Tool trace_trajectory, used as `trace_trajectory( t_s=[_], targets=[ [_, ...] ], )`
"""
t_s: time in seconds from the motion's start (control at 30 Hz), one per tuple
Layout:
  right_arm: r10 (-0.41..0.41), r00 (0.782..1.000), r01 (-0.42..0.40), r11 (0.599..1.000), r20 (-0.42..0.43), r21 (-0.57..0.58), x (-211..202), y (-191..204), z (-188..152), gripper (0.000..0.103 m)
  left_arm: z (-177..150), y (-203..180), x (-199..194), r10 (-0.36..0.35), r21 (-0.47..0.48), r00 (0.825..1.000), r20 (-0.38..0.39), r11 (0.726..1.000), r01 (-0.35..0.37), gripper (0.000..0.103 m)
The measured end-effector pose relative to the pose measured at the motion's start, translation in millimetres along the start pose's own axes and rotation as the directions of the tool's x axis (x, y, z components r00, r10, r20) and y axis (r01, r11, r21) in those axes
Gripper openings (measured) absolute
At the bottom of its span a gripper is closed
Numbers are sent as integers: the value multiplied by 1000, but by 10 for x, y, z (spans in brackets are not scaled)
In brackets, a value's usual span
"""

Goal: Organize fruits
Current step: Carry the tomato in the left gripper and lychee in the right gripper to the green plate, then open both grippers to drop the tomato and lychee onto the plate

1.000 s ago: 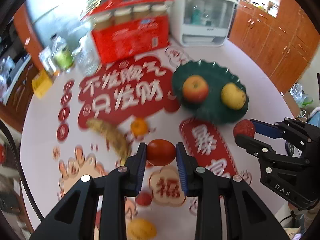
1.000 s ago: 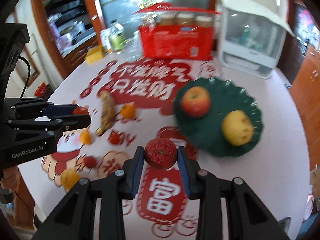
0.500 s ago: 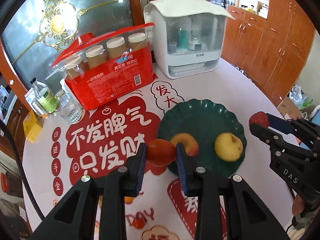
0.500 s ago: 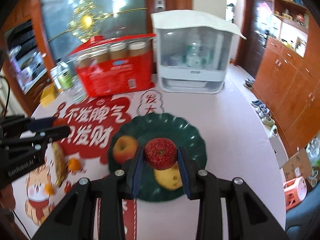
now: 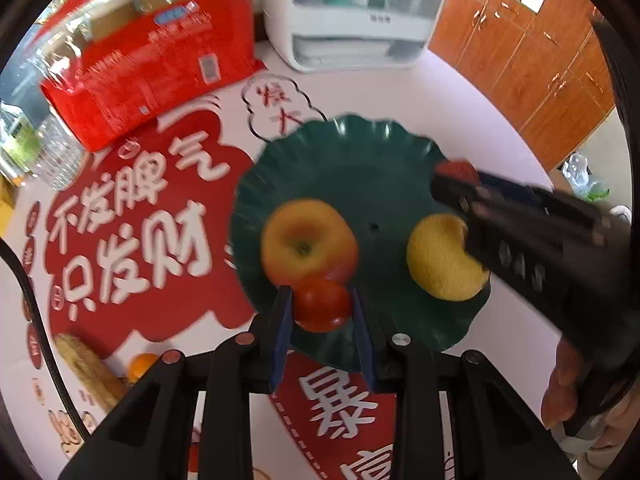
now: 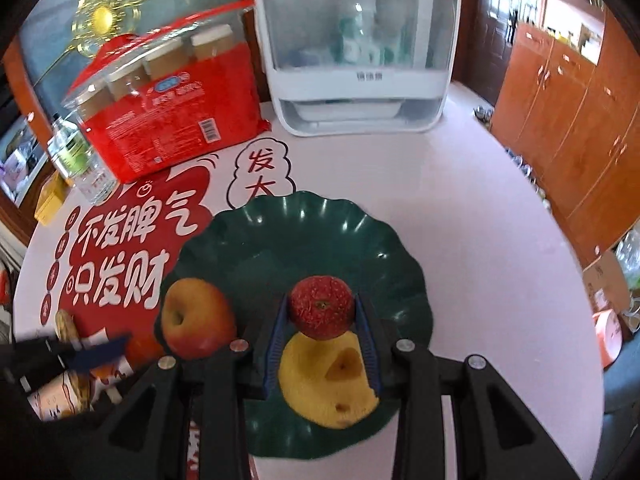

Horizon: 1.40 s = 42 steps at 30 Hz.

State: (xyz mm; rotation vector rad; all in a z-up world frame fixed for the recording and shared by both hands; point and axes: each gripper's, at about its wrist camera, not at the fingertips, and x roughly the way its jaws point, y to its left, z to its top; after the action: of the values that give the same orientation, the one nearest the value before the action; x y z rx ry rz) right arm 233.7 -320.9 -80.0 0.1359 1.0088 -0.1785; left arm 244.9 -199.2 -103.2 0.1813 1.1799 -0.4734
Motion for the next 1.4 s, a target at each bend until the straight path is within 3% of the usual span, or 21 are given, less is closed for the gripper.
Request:
trace_trajectory(
  t_s=[0.27,0.33,0.4,0.47,0.97,1.2,1.4],
  targets=[
    [16,997,-16,1000,-70,8,288,29,40,35,-40,-156,279,13,20,999,-36,1000,-13,31],
    [28,996,-26,999,-84,19,327,15,28,37,-33,-153,307,17,21,999,-44,1000,-16,45],
    [21,996,-19,1000,-84,19,329,7,9,41,-37,-154,293,44,28,999,-30,999,-43,76],
    [18,997,-17,1000,-79,18,306,0,-7,46,-46,-153,260,71,33,997,-6,997,-71,83],
    [25,998,-23,999,-58,27,-12,-9,-60,49,-157,-19,-57,64,-16,998,-26,998,-65,84],
    [-5,1000,6,1000,18,-10,-457,60,-122,49,-234,216,-587,93,-57,995,29,994,-91,84],
    [36,995,-31,998,89,-52,-980,166,-228,48,-381,385,-1148,128,-86,988,89,989,-120,84]
  ],
)
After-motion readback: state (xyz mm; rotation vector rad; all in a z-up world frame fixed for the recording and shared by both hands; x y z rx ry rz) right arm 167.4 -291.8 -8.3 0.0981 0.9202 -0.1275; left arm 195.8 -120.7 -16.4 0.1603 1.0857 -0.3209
